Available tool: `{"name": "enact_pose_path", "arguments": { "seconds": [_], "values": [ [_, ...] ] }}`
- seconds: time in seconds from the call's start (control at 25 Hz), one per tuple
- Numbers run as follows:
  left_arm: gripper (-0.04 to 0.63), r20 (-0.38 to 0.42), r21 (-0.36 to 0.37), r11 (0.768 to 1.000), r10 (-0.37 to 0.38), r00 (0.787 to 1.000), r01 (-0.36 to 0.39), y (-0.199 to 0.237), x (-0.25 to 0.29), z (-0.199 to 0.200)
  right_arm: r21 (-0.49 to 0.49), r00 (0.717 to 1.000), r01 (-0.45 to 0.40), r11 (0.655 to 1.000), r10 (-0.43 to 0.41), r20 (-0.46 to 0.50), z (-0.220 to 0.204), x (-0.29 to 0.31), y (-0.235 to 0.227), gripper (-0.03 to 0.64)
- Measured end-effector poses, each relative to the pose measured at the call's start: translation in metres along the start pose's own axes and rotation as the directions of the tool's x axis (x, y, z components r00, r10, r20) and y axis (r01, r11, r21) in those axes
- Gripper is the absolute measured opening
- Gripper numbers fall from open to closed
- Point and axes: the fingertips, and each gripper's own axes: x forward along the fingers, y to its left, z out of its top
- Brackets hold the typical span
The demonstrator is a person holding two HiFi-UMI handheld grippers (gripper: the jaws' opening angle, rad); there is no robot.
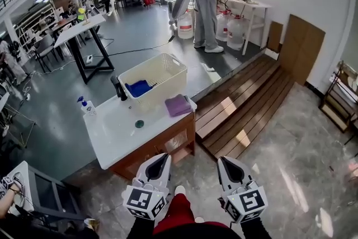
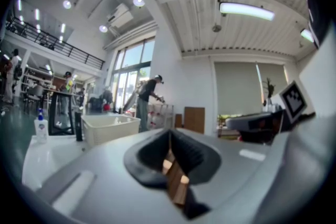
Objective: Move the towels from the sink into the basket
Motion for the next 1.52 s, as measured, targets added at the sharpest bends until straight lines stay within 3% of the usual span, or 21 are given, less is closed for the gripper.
{"name": "enact_pose_path", "arguments": {
  "seconds": [0.32,0.8,1.52],
  "values": [
    [0.038,-0.028,0.001,1.000,-0.003,1.000,0.003,0.048,0.050,-0.004,0.017,0.999,0.009,1.000,-0.008,-0.031,0.000,0.060,-0.016,0.008],
    [0.067,-0.076,0.030,0.997,-0.062,0.995,0.065,0.115,0.133,-0.007,0.025,0.996,0.067,0.997,-0.065,-0.059,0.005,0.156,-0.045,0.008],
    [0.088,-0.176,0.043,0.983,-0.168,0.970,0.178,0.172,0.214,-0.035,0.017,0.980,0.175,0.984,-0.172,-0.099,0.003,0.232,-0.066,0.008]
  ]
}}
